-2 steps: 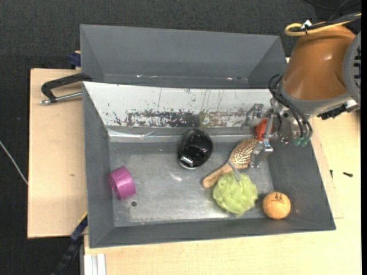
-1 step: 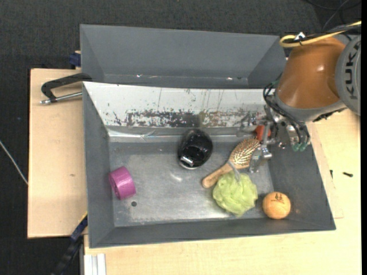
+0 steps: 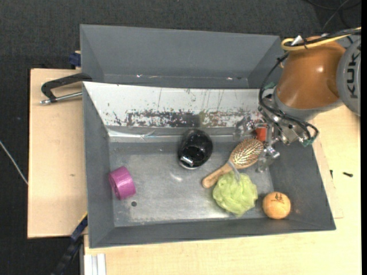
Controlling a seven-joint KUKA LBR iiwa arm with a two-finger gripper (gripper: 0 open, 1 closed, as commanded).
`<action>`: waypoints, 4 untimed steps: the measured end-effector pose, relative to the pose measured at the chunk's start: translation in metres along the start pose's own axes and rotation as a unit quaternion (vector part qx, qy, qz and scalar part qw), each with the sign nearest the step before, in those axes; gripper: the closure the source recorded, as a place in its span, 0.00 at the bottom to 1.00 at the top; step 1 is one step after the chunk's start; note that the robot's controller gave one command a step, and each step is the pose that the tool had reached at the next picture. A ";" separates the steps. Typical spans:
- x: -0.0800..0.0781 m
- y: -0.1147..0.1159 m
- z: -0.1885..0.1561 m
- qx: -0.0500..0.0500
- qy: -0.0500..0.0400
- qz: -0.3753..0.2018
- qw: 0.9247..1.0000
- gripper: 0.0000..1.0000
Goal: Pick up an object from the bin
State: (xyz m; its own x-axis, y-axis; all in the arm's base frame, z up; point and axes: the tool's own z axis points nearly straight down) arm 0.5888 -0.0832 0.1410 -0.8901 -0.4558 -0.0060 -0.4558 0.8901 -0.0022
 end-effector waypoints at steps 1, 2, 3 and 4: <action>0.002 -0.006 0.032 -0.002 0.002 -0.059 0.998 0.00; 0.003 -0.005 0.059 -0.001 0.002 -0.140 0.990 0.00; -0.003 -0.017 0.068 -0.004 -0.001 -0.162 0.987 1.00; -0.003 -0.017 0.068 -0.004 -0.001 -0.162 0.987 1.00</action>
Offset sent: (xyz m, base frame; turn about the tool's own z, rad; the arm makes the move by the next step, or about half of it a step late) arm -0.0017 -0.0066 -0.0710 -0.3119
